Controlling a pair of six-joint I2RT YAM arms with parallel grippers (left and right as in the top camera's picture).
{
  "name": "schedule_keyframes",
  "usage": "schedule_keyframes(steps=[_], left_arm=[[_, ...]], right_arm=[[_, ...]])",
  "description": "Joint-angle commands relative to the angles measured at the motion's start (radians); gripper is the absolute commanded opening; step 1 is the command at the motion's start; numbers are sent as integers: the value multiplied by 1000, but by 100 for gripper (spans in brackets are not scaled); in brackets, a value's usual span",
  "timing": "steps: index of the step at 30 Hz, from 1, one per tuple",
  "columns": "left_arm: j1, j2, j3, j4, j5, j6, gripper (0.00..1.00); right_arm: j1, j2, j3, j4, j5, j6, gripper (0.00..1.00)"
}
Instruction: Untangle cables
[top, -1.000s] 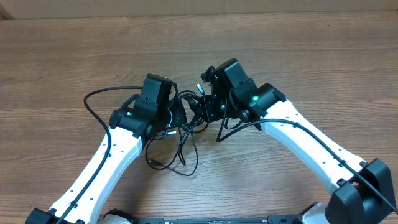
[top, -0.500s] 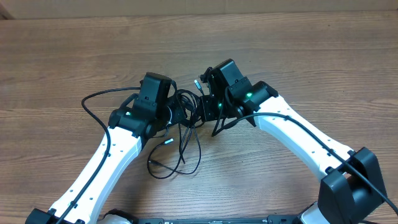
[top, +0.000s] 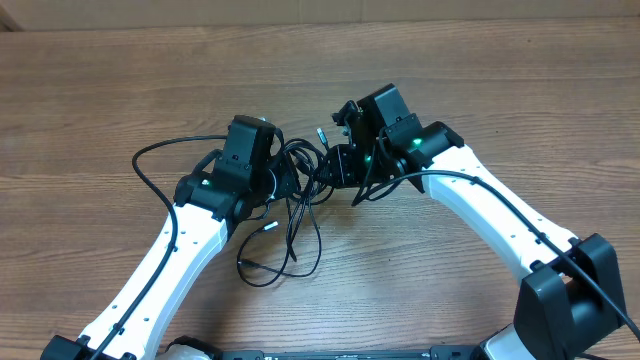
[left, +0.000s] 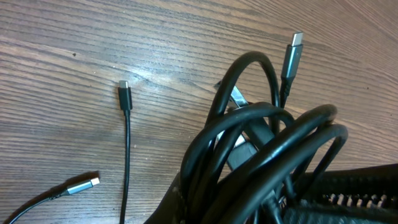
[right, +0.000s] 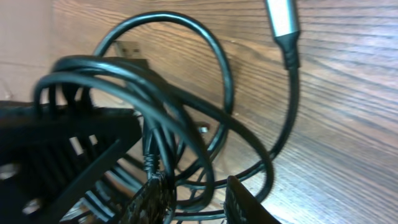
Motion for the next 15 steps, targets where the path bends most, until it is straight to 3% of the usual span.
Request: schedule_keyframes(steps=[1, 15], left_arm=[[-2, -10, 18, 14, -23, 27, 4], [-2, -10, 18, 16, -118, 26, 4]], right_arm=[[6, -53, 22, 7, -134, -3, 31], [7, -57, 22, 3, -148, 27, 31]])
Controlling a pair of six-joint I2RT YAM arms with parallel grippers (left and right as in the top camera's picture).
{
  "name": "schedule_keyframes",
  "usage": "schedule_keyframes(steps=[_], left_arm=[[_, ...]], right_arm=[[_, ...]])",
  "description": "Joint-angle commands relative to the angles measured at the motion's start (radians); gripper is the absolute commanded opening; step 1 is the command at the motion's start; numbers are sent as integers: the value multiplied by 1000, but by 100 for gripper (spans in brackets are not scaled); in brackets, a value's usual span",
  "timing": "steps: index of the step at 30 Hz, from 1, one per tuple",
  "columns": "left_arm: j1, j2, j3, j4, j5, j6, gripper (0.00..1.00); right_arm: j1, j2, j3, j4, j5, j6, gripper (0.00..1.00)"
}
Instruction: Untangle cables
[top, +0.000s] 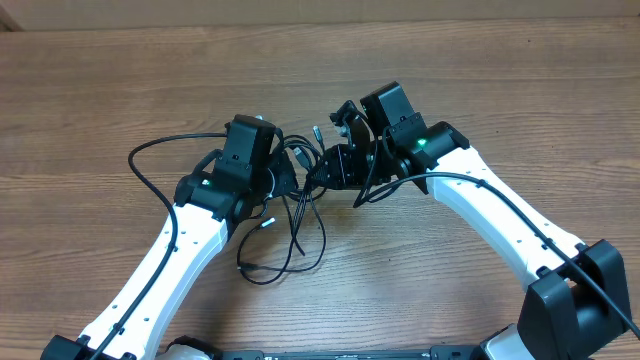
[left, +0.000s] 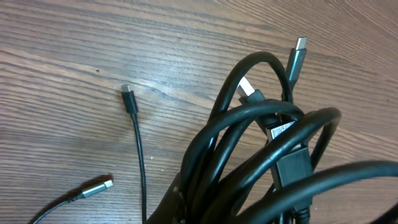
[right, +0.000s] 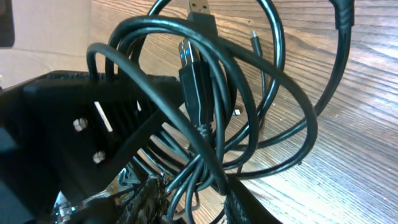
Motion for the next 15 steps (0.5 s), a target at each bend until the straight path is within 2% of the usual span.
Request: schedule_keyframes(steps=[1, 3, 7, 12, 14, 15], left_arm=[[-2, -10, 17, 11, -39, 8, 4], [-2, -10, 17, 19, -37, 7, 4], [-3, -10, 17, 39, -3, 3, 4], [-3, -10, 17, 51, 112, 4, 4], [-3, -10, 17, 51, 158, 5, 4], [-3, -10, 17, 51, 173, 6, 4]], right_arm=[[11, -35, 22, 5, -31, 7, 33], [16, -34, 21, 13, -14, 4, 36], [47, -34, 21, 33, 116, 4, 36], [124, -17, 20, 52, 449, 11, 40], [134, -3, 20, 52, 536, 50, 39], [134, 5, 20, 53, 551, 58, 34]])
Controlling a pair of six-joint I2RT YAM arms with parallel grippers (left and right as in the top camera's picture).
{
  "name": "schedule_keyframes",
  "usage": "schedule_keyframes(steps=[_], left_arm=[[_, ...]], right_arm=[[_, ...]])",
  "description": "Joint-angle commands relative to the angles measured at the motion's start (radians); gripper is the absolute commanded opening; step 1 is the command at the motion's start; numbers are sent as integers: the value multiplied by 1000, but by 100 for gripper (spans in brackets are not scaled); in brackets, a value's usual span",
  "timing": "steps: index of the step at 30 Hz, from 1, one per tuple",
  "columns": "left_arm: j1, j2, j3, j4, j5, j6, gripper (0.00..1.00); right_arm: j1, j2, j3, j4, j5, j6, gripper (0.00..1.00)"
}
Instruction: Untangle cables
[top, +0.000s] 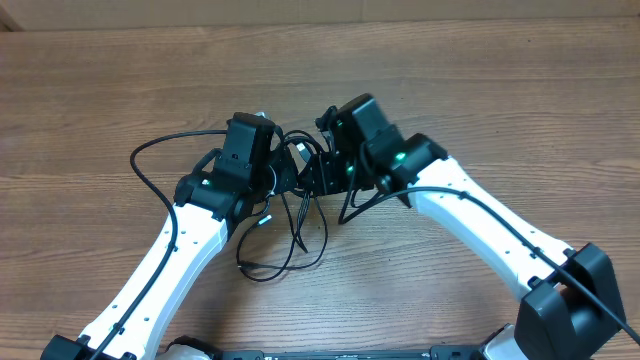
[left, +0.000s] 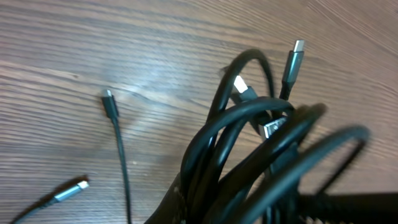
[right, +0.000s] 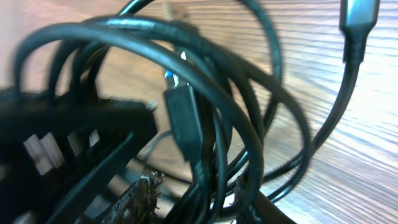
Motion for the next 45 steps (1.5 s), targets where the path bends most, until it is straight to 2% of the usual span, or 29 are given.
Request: schedule_keyframes(steps=[1, 3, 7, 10, 14, 20, 22, 27, 31, 33, 36, 39, 41, 45], left_arm=[[-3, -10, 17, 11, 121, 10, 4], [-2, -10, 17, 7, 138, 13, 4], [6, -10, 17, 4, 98, 12, 4], [19, -10, 17, 2, 13, -16, 4], [47, -10, 17, 3, -64, -127, 4], [65, -9, 17, 3, -79, -199, 4], [65, -7, 17, 2, -78, -211, 4], [64, -6, 17, -64, -79, -207, 4], [66, -6, 17, -174, -151, -210, 4], [66, -6, 17, -203, -179, -245, 4], [66, -6, 17, -209, -182, -328, 4], [66, -6, 17, -193, -182, -436, 4], [64, -6, 17, -165, -169, -440, 4], [63, -6, 17, -84, -78, -260, 5]], right_arm=[[9, 12, 20, 8, 188, 39, 23], [4, 19, 20, 6, 178, 38, 4], [-13, 11, 21, -6, 48, -2, 4], [-44, -20, 21, -32, -201, -151, 4], [-85, -60, 21, -130, -479, -371, 4], [-145, -87, 21, -266, -833, -719, 4], [-165, -87, 20, -290, -896, -785, 4], [-232, -87, 20, -279, -902, -794, 4], [-323, -87, 20, -277, -894, -793, 4], [-370, -87, 20, -281, -856, -780, 4], [-411, -87, 20, -288, -720, -679, 4], [-416, -87, 20, -298, -582, -553, 17], [-410, -87, 20, -304, -588, -541, 23], [-366, -87, 20, -282, -587, -541, 43]])
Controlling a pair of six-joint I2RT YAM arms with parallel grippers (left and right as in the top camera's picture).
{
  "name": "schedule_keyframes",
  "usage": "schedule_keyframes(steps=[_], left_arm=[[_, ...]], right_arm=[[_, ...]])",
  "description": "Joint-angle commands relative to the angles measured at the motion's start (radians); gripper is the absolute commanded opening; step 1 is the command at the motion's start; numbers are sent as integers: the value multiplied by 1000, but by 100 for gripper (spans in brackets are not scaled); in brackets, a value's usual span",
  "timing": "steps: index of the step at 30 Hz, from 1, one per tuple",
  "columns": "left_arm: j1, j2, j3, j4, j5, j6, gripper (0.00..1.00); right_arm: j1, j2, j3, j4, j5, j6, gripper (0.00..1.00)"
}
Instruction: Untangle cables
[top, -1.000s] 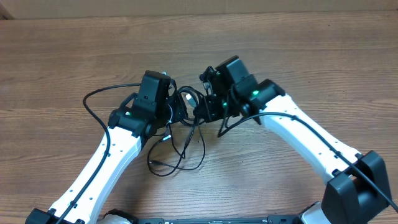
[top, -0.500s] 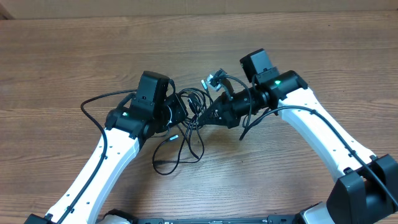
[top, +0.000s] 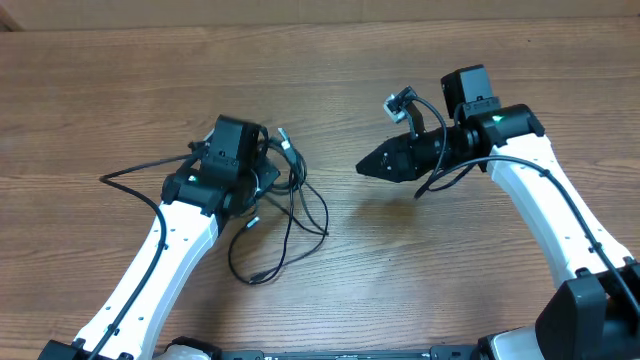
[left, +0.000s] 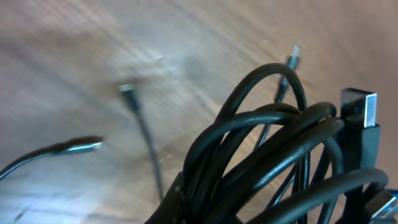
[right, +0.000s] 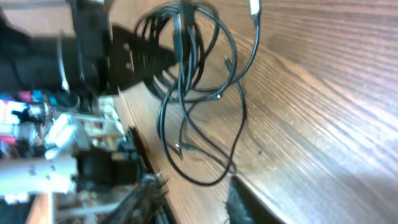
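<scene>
A tangle of black cables (top: 292, 205) lies left of the table's centre. My left gripper (top: 262, 170) is shut on its thick coiled part. In the left wrist view the loops (left: 267, 155) rise out of the left gripper (left: 205, 210), with a USB-A plug (left: 360, 112) at the right and thin loose ends (left: 127, 90) on the wood behind. My right gripper (top: 365, 168) stands apart to the right, open and holding nothing. The right wrist view looks past the right gripper (right: 196, 199) at the tangle (right: 193, 68) ahead.
The wooden table (top: 450, 280) stretches round both arms. One long cable strand (top: 130, 175) loops out to the left of the left arm. A pale wall (top: 320, 10) runs along the far edge. The right arm's own lead (top: 440, 180) hangs under its wrist.
My right gripper was in among the cable loops right beside the left gripper; now it is well off to the right and free of them. The left gripper and bundle sit slightly further left.
At first both grippers met at the tangle in the table's middle, my right fingers either side of several loops while the left held the coil. Then the right gripper was pressed closer to the left one. Now they stand apart, the whole tangle staying with the left.
</scene>
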Motion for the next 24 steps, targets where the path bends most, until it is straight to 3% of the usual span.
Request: schedule_keyframes(steps=[1, 4, 8, 19, 20, 21, 23, 24], left_arm=[[-2, -3, 3, 50, 85, 159, 4], [-3, -3, 3, 59, 123, 277, 4], [-3, -3, 3, 59, 213, 378, 4], [-5, -3, 3, 68, 356, 420, 4], [-8, -3, 3, 72, 378, 443, 4], [-11, -3, 3, 75, 391, 458, 4], [-18, -3, 3, 74, 392, 477, 4], [-20, -3, 3, 72, 388, 490, 4]], right_arm=[[51, -23, 7, 34, 39, 31, 47], [105, -19, 7, 112, 70, 60, 60], [188, -13, 7, 220, 245, 143, 66], [349, 7, 7, 304, 816, 344, 65], [351, 13, 7, 305, 823, 343, 62], [350, 18, 7, 304, 818, 343, 50], [350, 18, 7, 303, 795, 339, 17], [350, 17, 7, 303, 777, 335, 6]])
